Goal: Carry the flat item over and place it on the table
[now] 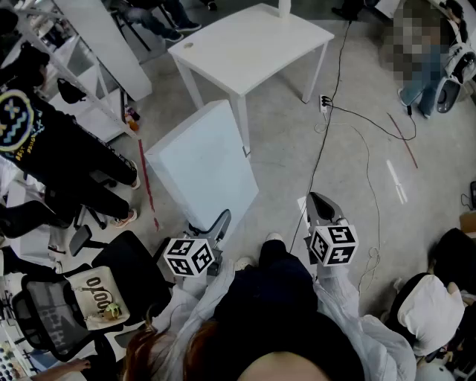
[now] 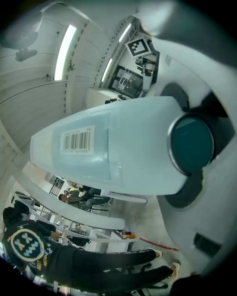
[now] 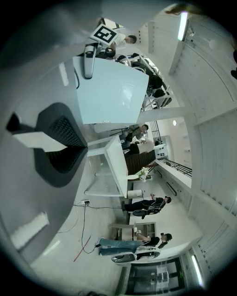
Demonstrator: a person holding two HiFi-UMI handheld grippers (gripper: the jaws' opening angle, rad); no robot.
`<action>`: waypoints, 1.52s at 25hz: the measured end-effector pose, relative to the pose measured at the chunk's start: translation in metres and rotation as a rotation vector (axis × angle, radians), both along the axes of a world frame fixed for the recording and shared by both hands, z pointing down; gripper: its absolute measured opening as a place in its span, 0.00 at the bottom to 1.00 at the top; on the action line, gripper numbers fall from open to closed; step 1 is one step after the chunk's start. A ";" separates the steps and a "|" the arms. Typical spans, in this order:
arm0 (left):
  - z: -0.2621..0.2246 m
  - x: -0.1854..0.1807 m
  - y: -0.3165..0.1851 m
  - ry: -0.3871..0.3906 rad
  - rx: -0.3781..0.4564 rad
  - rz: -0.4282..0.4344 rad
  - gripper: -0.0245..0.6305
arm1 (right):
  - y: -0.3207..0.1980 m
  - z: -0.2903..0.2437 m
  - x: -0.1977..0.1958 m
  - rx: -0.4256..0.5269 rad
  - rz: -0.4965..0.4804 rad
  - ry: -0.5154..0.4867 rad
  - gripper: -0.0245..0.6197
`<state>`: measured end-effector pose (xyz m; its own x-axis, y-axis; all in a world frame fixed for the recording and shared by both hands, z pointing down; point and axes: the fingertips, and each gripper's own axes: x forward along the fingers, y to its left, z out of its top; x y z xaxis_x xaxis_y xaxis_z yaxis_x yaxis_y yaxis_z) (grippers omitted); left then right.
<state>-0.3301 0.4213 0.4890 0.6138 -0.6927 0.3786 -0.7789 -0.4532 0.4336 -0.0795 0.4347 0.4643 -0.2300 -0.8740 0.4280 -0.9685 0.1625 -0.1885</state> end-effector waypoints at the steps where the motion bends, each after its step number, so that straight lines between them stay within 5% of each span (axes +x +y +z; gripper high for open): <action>1: 0.001 -0.007 0.009 -0.001 -0.002 0.008 0.49 | 0.009 -0.002 -0.009 0.006 0.000 -0.006 0.05; 11: 0.002 -0.045 0.079 0.042 0.007 0.066 0.49 | 0.085 -0.005 -0.066 0.057 0.025 -0.016 0.05; 19: -0.001 -0.052 0.074 0.015 0.039 0.071 0.49 | 0.088 -0.005 -0.072 0.061 0.048 -0.012 0.05; 38: -0.006 0.021 -0.115 -0.021 0.056 0.064 0.49 | -0.100 -0.004 0.002 0.033 0.010 -0.003 0.05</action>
<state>-0.3092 0.3067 0.4826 0.6497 -0.6728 0.3539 -0.7563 -0.5253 0.3899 -0.0777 0.3347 0.4598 -0.2227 -0.8899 0.3981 -0.9695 0.1594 -0.1860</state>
